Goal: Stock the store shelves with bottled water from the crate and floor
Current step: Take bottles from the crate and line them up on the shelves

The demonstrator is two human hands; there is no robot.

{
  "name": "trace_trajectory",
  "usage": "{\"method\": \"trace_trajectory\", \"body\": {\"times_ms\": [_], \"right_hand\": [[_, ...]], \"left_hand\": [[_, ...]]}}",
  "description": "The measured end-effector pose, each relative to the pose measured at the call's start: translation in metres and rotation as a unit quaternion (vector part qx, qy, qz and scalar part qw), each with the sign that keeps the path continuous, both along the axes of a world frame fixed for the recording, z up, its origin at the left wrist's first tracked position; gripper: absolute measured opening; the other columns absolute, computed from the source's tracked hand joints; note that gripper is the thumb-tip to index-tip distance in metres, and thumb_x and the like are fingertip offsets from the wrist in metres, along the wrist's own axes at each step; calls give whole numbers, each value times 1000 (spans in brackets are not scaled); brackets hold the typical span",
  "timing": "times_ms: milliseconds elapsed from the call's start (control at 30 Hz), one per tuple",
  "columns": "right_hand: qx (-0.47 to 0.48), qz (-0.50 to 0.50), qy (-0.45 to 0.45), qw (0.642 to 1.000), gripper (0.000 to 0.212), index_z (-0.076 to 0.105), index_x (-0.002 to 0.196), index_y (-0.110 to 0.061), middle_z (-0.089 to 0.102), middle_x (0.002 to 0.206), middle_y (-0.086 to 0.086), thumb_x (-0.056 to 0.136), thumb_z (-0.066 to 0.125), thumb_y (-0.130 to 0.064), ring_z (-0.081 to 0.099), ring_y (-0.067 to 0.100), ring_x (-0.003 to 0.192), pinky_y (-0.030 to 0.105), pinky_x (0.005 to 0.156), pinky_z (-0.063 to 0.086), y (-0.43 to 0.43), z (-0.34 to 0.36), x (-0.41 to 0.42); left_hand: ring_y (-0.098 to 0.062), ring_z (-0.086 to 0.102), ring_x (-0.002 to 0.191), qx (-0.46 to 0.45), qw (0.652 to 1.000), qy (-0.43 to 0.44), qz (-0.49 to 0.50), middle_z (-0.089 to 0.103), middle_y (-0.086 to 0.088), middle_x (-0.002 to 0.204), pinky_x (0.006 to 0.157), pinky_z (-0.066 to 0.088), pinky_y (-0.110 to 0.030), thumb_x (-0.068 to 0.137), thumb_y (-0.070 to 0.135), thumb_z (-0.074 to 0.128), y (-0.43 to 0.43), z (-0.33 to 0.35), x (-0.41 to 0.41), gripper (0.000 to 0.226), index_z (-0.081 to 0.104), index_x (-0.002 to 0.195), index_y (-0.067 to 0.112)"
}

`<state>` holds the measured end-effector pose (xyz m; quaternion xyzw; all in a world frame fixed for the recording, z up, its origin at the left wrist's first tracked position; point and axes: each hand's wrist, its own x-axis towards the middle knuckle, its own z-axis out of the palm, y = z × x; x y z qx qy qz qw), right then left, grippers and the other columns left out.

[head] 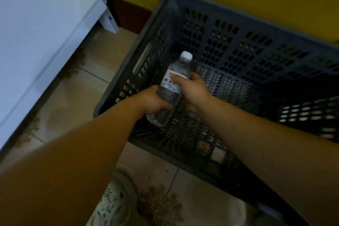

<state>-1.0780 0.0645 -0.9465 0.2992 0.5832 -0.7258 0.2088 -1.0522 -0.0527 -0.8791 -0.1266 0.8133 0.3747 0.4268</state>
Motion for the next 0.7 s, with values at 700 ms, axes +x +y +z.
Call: {"method": "trace_trajectory", "body": {"times_ms": [700], "right_hand": [[91, -2, 463, 882, 64, 31, 148, -31, 56, 133, 2, 94, 64, -24, 63, 6, 106, 28, 80, 58, 46, 445, 252]], "left_hand": [[-7, 65, 104, 274, 880, 374, 99, 65, 6, 120, 90, 53, -33, 82, 3, 70, 13, 354, 249, 78, 37, 146, 32]]}}
